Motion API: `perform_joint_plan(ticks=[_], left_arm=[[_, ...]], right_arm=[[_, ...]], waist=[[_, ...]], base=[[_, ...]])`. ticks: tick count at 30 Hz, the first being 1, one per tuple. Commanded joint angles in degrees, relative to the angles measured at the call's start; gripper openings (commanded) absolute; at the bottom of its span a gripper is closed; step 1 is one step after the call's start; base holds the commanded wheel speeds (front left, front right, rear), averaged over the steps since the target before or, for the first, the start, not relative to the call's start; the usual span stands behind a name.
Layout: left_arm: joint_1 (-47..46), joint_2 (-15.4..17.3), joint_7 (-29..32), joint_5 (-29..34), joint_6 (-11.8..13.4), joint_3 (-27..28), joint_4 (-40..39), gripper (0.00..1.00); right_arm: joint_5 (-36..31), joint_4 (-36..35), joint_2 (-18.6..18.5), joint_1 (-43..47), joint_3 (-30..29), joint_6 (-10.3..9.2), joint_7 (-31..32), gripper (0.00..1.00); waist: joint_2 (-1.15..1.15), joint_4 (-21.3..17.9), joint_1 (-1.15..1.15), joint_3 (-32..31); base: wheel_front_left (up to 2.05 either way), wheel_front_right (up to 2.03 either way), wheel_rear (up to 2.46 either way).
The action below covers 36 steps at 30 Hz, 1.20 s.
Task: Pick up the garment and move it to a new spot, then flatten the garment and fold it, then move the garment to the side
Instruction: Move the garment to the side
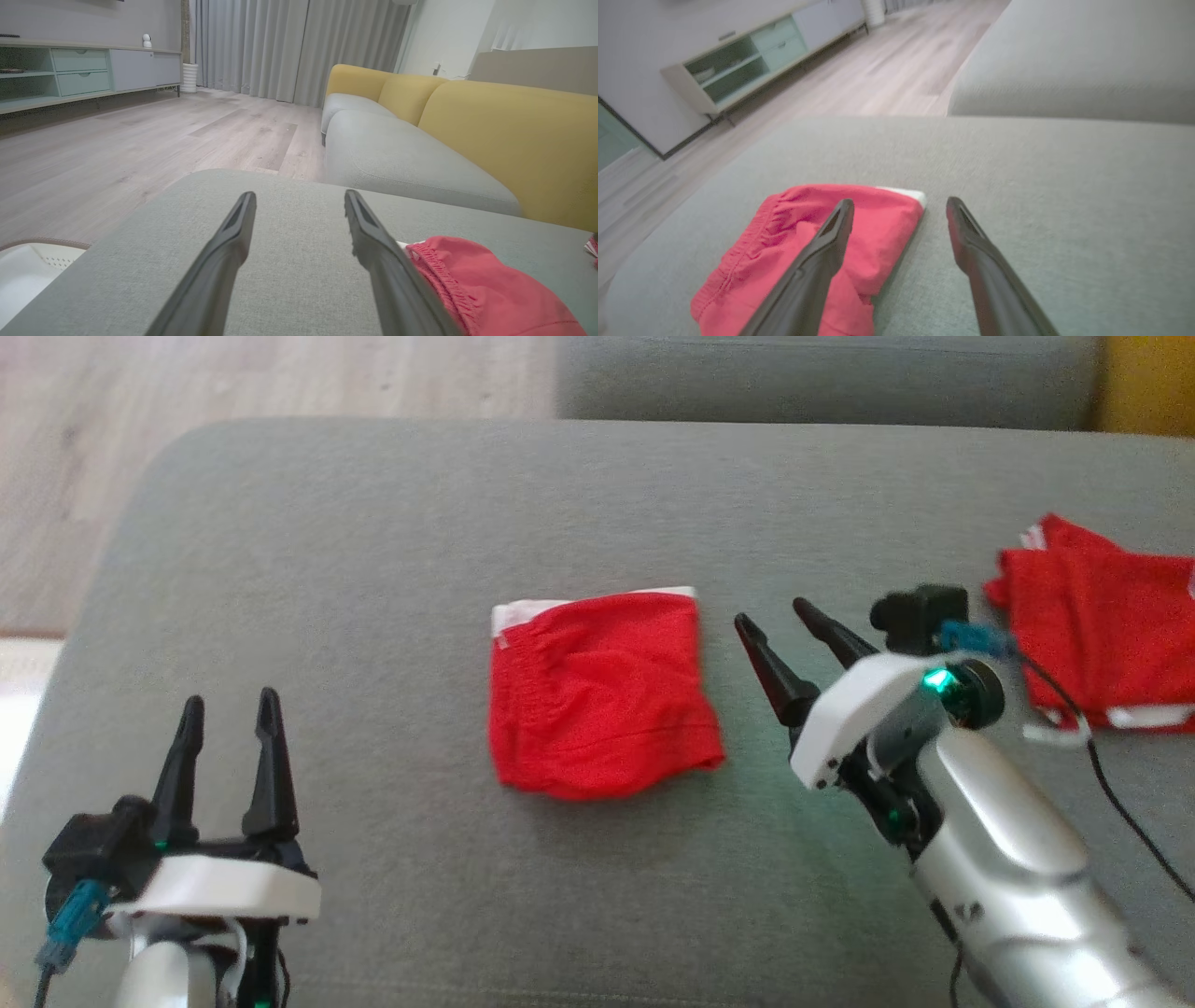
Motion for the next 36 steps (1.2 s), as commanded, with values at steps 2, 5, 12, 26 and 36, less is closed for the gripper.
perform_joint_plan(ticks=[2, 5, 12, 26, 36], left_arm=[[-3.3, 0.38, -0.3, -0.31, -0.27, 1.13, -1.55, 1.0], [-3.61, 0.35, -0.3, -0.59, -0.29, 0.71, -1.23, 1.0], [-3.93, 0.31, -0.3, -0.99, -0.31, -0.23, -0.78, 1.0], [-4.42, 0.3, -0.3, -1.13, -0.34, -1.09, -0.1, 1.0], [-4.68, 2.7, -0.3, -1.66, -0.34, -5.15, -1.02, 1.0]], right_arm=[[2.29, 1.43, -0.44, -3.6, 2.21, -0.04, 3.21, 1.0], [5.85, 6.81, -0.2, -6.62, 2.65, -0.04, 8.05, 1.0], [12.14, 16.84, 0.34, -10.32, 2.65, -0.04, 17.38, 1.0], [20.37, 20.14, 1.26, -13.51, 2.81, -0.04, 19.93, 0.0], [20.7, 17.63, -0.17, -14.6, 7.2, -0.04, 8.18, 0.0]], waist=[[0.0, 3.82, 0.0, 1.16], [0.0, 6.08, 0.0, 1.38], [0.0, 10.47, 0.0, 1.81], [0.0, 11.52, 0.0, 2.56], [0.0, 0.83, 0.0, -0.21]], base=[[0.0, 0.0, 0.0], [0.0, 0.0, 0.0], [0.0, 0.0, 0.0], [0.0, 0.0, 0.0], [0.0, 0.0, 0.0]])
